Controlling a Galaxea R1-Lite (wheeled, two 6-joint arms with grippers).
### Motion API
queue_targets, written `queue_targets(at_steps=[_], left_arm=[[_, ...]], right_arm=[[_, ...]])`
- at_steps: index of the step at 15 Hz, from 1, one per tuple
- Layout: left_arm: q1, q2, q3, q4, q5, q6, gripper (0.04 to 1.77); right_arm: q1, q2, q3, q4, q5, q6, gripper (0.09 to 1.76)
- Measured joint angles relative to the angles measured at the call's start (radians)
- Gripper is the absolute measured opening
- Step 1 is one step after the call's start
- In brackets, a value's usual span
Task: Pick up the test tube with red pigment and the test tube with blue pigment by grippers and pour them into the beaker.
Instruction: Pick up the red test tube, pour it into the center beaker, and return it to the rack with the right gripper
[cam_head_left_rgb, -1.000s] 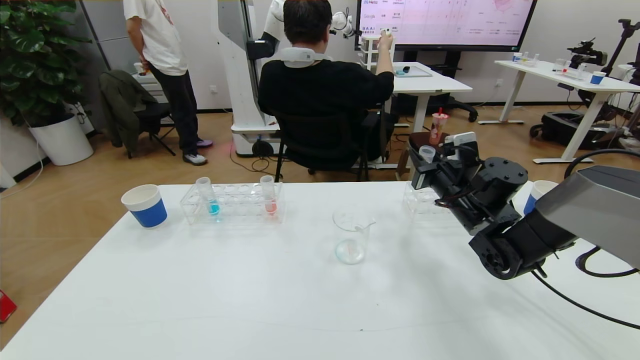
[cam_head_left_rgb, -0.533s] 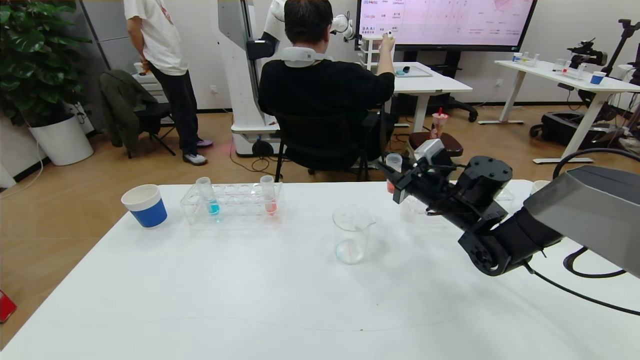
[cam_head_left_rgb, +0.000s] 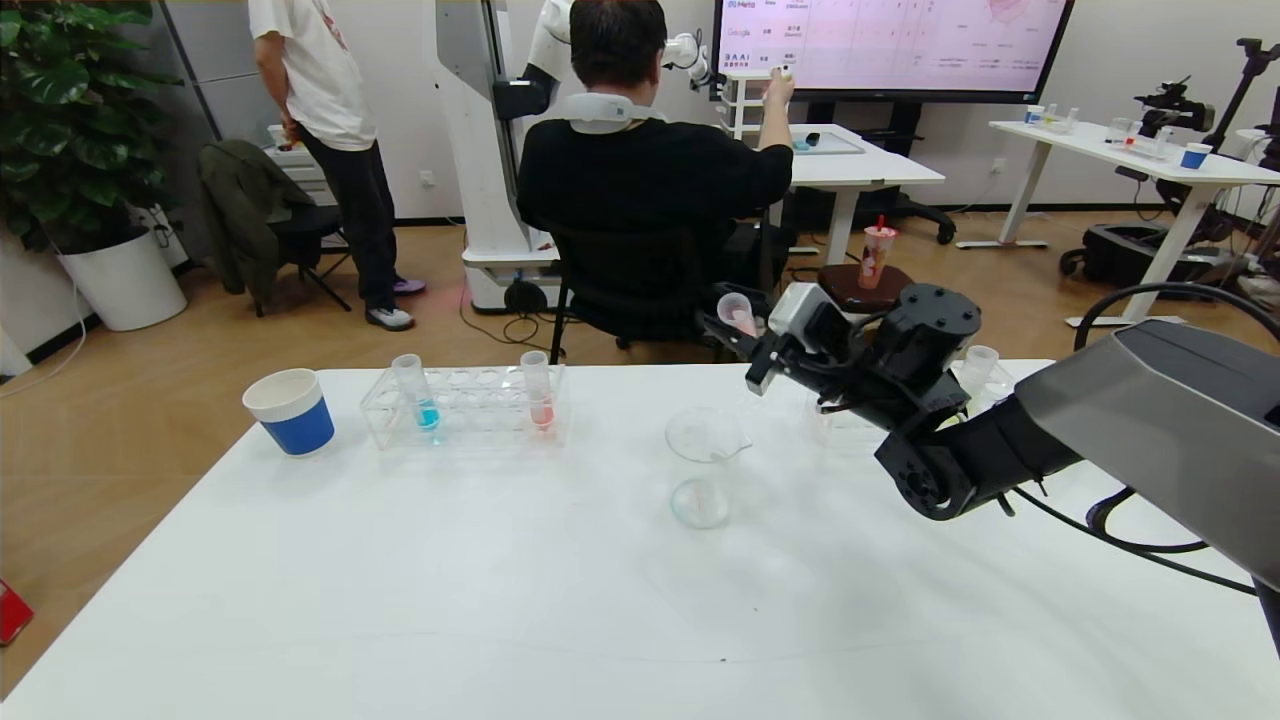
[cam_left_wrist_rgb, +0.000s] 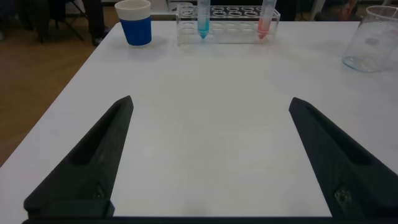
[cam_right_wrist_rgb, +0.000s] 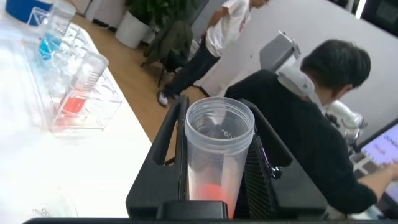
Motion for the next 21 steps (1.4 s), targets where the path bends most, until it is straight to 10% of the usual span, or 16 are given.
queue_targets(at_steps=[8, 21], left_arm=[[0.000, 0.000, 0.000, 0.000, 0.000, 0.000, 1.75], [0.000, 0.000, 0.000, 0.000, 0.000, 0.000, 1.75]], right_arm=[[-0.041, 0.018, 0.027, -0.010, 0.243, -0.294, 0.52], [-0.043, 0.120, -0.060, -0.160, 0.393, -0.393, 0.52]])
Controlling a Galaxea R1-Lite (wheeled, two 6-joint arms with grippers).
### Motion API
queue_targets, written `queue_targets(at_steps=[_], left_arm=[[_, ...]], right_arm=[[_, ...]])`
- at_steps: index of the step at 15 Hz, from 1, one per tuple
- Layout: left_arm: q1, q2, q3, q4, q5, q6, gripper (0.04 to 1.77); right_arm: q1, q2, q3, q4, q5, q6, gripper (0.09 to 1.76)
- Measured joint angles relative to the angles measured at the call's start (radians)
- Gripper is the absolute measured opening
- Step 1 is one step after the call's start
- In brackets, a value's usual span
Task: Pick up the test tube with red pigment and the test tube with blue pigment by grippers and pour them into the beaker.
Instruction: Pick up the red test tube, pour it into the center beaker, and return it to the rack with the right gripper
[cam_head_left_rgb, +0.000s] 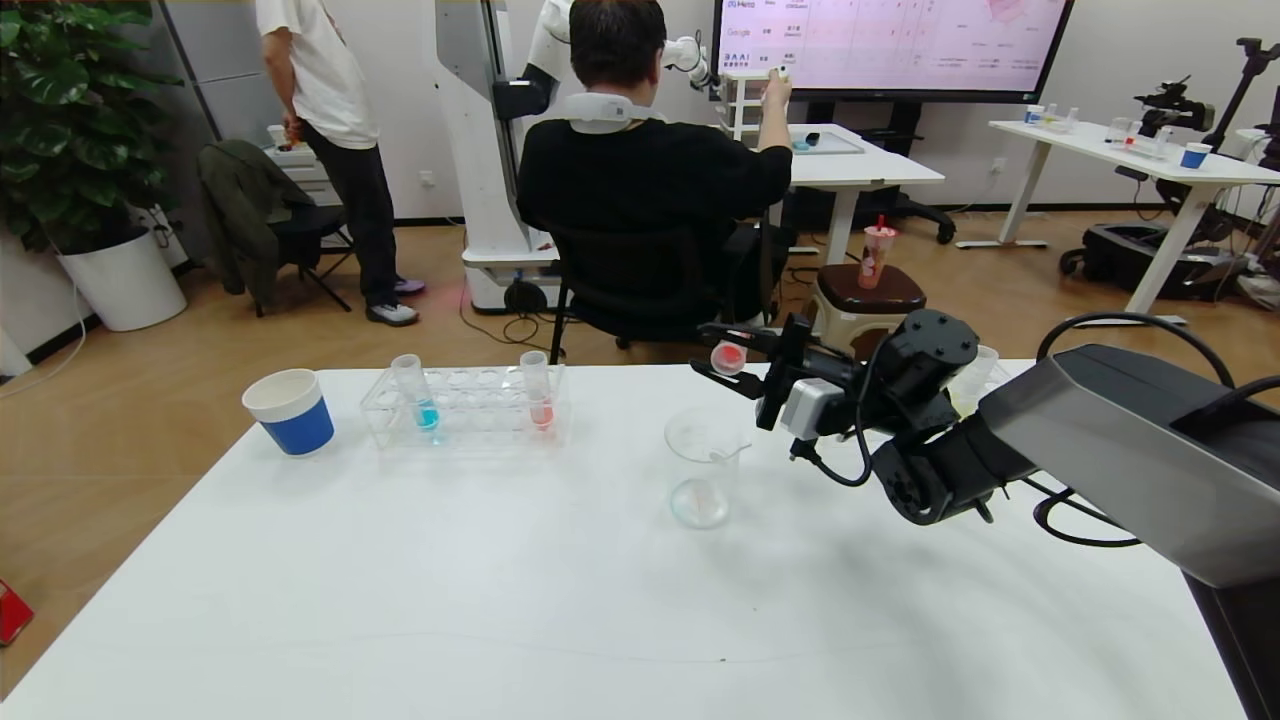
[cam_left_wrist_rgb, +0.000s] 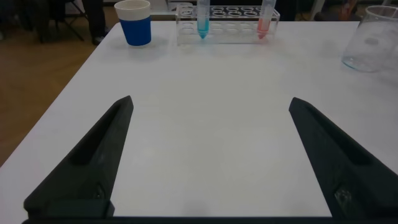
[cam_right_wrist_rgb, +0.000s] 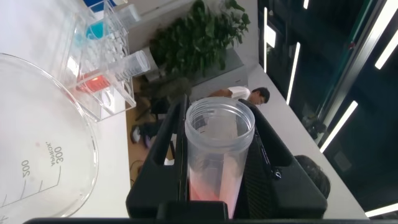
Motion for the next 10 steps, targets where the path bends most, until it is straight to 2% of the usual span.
queue_targets(at_steps=[10], left_arm=[[0.000, 0.000, 0.000, 0.000, 0.000, 0.000, 1.75]], right_arm=[[-0.003, 0.025, -0.001, 0.007, 0.070, -0.183, 0.52]])
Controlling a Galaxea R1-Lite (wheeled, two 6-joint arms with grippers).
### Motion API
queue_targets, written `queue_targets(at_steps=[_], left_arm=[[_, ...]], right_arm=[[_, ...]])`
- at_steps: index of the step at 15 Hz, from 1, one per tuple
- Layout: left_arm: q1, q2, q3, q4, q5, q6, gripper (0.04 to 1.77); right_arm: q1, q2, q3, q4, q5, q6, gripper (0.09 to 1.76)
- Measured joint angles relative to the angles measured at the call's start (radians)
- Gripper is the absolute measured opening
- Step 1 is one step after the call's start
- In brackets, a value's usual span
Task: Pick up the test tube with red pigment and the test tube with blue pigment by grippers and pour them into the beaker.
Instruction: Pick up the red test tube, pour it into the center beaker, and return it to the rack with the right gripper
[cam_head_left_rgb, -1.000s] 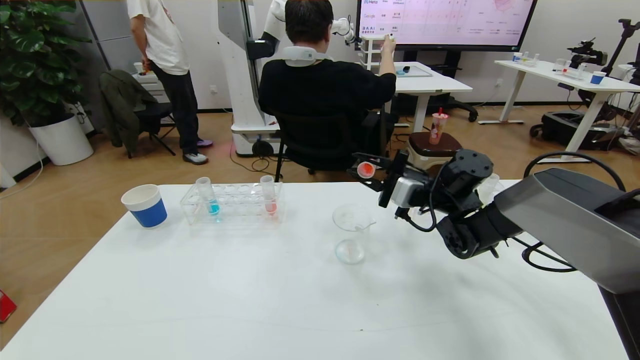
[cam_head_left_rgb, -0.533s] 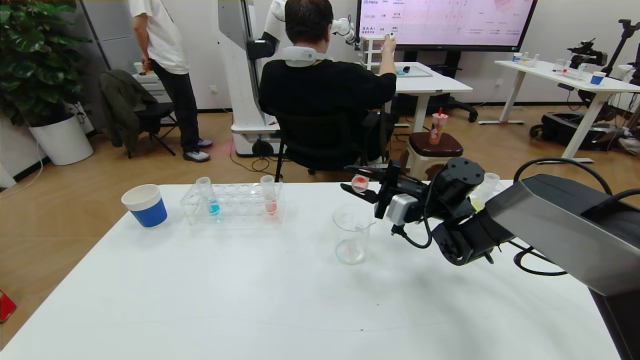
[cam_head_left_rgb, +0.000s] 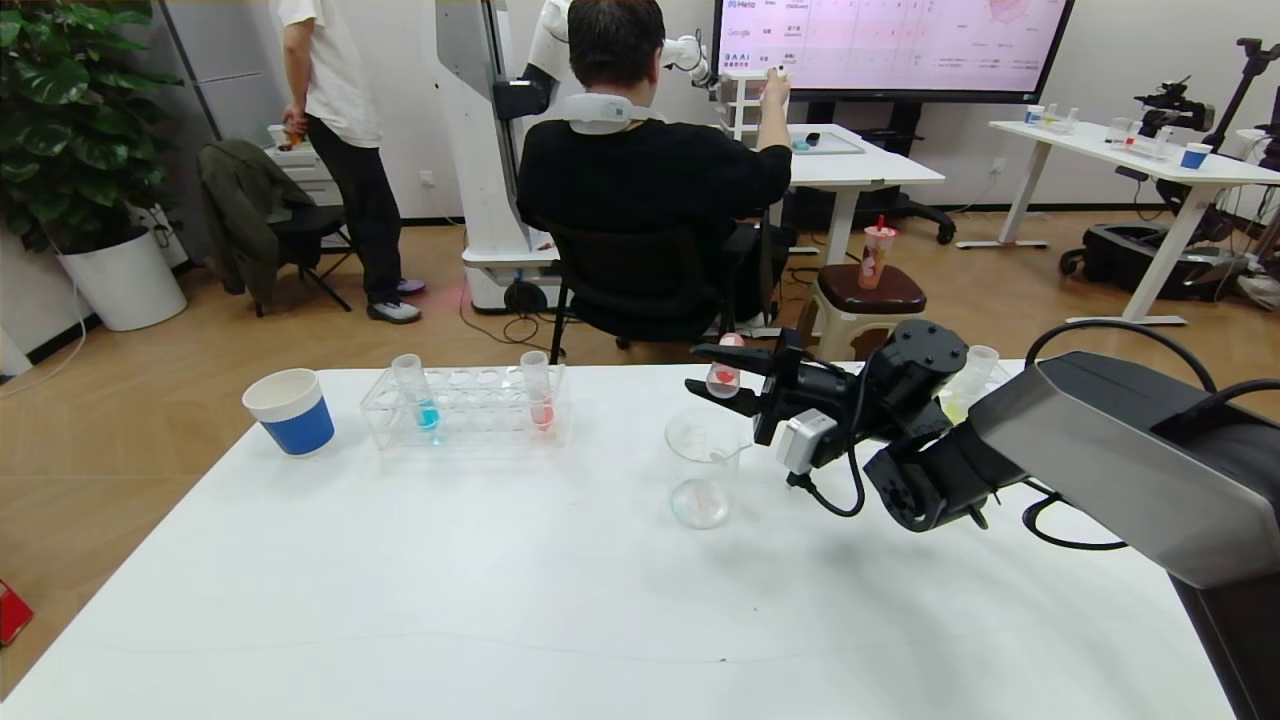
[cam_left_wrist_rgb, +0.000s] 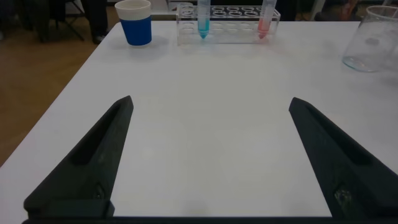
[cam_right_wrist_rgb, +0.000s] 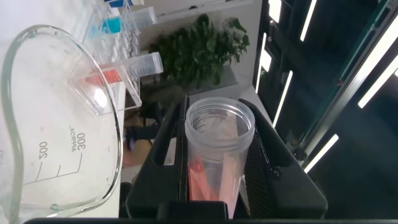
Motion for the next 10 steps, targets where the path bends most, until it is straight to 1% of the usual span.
queue_targets(at_steps=[3, 7, 10], left_arm=[[0.000, 0.000, 0.000, 0.000, 0.000, 0.000, 1.75], [0.000, 0.000, 0.000, 0.000, 0.000, 0.000, 1.75], [0.000, 0.000, 0.000, 0.000, 0.000, 0.000, 1.75]], right_arm=[[-0.002, 0.016, -0.020, 0.001, -0.004, -0.017, 0.52], [-0.009, 0.044, -0.091, 0.003, -0.005, -0.020, 0.52], [-0.008, 0.055, -0.124, 0.005, -0.002, -0.037, 0.52]])
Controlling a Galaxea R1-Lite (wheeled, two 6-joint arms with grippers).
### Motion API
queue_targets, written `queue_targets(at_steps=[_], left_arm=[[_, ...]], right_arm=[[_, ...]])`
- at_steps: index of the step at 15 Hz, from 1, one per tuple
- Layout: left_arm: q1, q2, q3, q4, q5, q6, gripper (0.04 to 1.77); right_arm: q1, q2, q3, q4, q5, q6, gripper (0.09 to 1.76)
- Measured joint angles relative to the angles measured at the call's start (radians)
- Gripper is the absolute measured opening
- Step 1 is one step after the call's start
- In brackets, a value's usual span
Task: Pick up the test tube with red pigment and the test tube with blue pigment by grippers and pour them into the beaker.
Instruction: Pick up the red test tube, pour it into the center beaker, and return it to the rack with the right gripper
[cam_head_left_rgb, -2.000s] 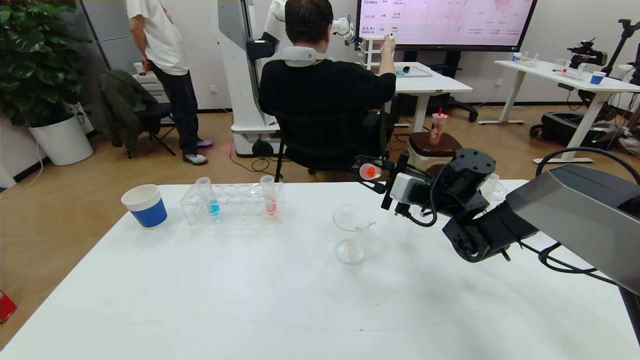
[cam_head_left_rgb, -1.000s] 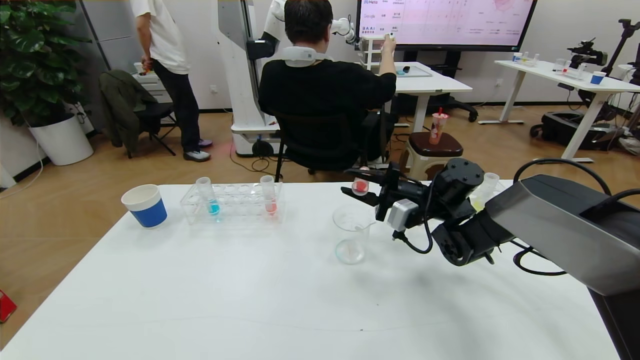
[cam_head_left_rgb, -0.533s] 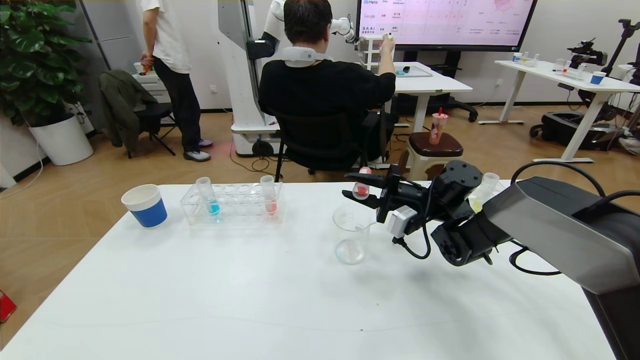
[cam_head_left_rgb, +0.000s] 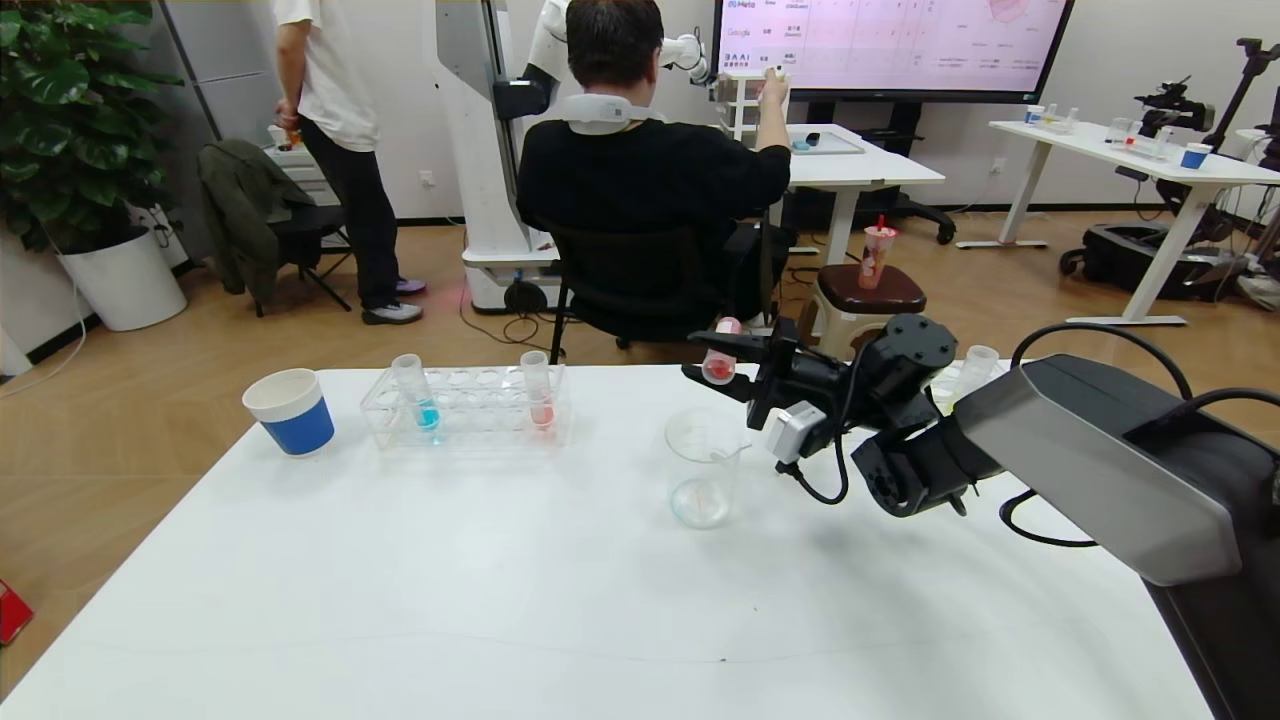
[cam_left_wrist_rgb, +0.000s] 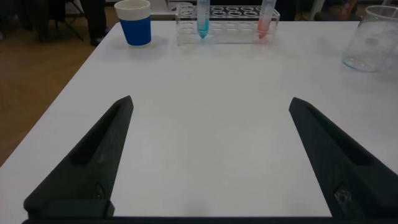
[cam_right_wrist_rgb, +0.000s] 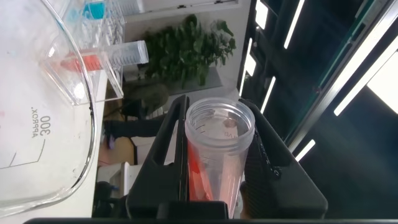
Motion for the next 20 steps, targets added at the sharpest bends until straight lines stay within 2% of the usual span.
queue_targets(at_steps=[15, 20], left_arm=[[0.000, 0.000, 0.000, 0.000, 0.000, 0.001, 1.75], [0.000, 0.000, 0.000, 0.000, 0.000, 0.000, 1.75]], right_arm=[[0.003, 0.060, -0.077, 0.008, 0.002, -0.111, 0.52], [-0.009, 0.063, -0.100, 0.010, 0.003, -0.200, 0.52]])
